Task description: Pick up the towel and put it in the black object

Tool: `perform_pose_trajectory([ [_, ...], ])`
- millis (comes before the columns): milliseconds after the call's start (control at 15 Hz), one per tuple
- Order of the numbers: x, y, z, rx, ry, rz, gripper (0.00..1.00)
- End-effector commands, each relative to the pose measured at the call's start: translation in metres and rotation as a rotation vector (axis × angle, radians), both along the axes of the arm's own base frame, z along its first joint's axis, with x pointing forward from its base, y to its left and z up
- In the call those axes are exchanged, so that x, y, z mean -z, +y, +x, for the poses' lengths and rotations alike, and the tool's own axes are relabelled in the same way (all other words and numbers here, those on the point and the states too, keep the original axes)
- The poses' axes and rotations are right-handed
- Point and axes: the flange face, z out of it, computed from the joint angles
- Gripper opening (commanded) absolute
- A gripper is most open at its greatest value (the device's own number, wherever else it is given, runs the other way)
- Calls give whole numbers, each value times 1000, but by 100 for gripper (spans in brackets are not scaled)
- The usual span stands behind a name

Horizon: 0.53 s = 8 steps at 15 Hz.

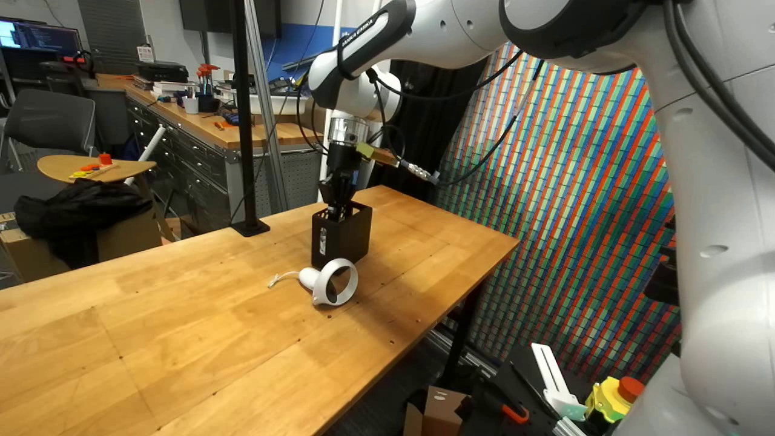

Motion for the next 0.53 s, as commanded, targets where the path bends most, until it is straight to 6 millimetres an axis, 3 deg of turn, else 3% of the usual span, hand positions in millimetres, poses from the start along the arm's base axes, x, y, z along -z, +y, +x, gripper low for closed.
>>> perform_pose_trajectory([
  [0,-14,3,-12,-14,-27,-7,0],
  [467,-8,10,-18,-34,-20,-2,0],
])
